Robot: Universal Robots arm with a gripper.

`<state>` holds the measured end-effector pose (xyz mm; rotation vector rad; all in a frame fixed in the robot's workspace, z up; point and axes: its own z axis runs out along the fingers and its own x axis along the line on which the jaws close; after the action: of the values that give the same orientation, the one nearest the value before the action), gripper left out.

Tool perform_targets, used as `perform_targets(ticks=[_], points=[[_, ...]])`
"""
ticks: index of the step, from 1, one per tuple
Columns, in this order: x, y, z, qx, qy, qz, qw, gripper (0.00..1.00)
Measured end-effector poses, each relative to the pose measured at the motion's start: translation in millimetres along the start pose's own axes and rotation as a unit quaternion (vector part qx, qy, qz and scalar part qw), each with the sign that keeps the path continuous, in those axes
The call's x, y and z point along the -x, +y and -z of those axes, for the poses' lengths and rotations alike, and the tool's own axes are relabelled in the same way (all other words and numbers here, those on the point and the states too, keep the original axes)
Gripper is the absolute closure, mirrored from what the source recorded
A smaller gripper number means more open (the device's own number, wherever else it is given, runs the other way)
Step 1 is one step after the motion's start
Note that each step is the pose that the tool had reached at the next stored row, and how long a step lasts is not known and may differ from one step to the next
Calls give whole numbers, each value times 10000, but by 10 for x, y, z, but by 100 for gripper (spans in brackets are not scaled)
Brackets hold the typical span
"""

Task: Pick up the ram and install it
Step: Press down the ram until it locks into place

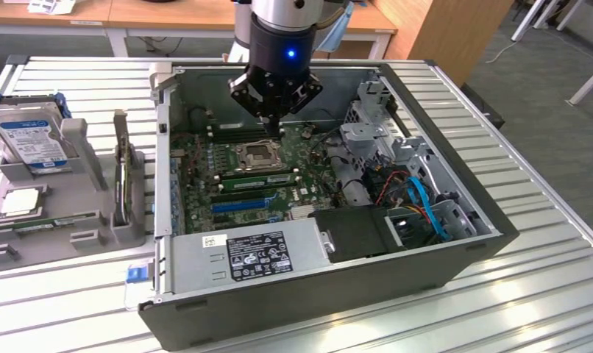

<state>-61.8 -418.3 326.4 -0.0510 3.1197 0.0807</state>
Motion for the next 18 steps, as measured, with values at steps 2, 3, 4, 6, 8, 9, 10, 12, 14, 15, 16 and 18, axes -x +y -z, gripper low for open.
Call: perform_targets(ticks=[2,3,4,6,8,9,10,12,14,15,16,18], points=[[0,0,0,0,0,0,10000,90],[0,0,0,0,0,1,10000,90],[0,0,0,0,1,1,10000,90],[8,-1,0,1,29,-3,10000,90],[18,-1,0,2,81,-14,10000,90],[22,-1,0,3,114,-19,9999,90],[25,-1,-1,4,143,-26,9999,90],[34,-2,0,4,168,-39,9999,90],[36,-2,-1,4,166,-79,9998,90],[37,-1,-2,4,163,-136,9998,90],[37,-1,-2,3,160,-204,9997,90],[38,-1,-4,3,154,-316,9994,90]])
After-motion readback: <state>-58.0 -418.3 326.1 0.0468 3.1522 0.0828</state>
